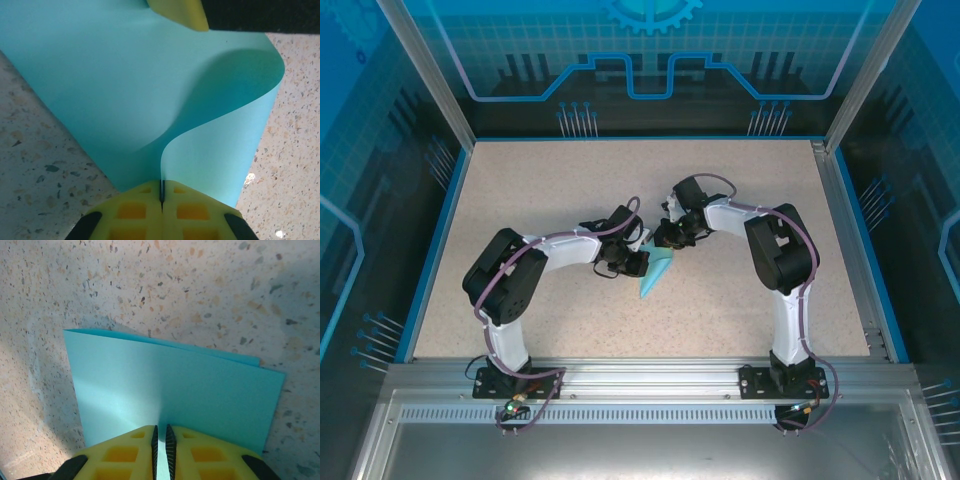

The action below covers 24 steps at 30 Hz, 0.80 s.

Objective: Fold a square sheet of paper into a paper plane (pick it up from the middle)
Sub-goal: Third fold the triangle at the center of the table.

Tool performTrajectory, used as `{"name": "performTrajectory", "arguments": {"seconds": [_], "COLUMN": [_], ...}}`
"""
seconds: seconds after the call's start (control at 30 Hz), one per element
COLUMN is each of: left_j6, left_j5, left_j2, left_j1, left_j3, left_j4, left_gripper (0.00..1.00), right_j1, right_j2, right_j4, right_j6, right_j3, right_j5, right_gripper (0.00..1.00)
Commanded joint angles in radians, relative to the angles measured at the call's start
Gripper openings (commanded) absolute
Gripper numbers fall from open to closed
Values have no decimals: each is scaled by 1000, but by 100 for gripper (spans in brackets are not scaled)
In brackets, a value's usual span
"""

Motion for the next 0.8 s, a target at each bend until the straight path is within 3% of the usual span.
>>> {"name": "performTrajectory", "arguments": {"seconds": [0.0, 0.77], "left_j6": [-17, -62], "left_j5": [-15, -39], "left_j2": [4, -14], "left_j1": [10, 9], "left_j3": [18, -5], "left_j4": [-14, -22], "left_gripper": [4, 4], "right_j1": [25, 24], "right_j2": [26, 31], "right_j4": [-93, -97], "right_j6": [8, 9], "right_j3": [-36, -32], "right_j5": [45, 51], "right_gripper": [17, 18]}}
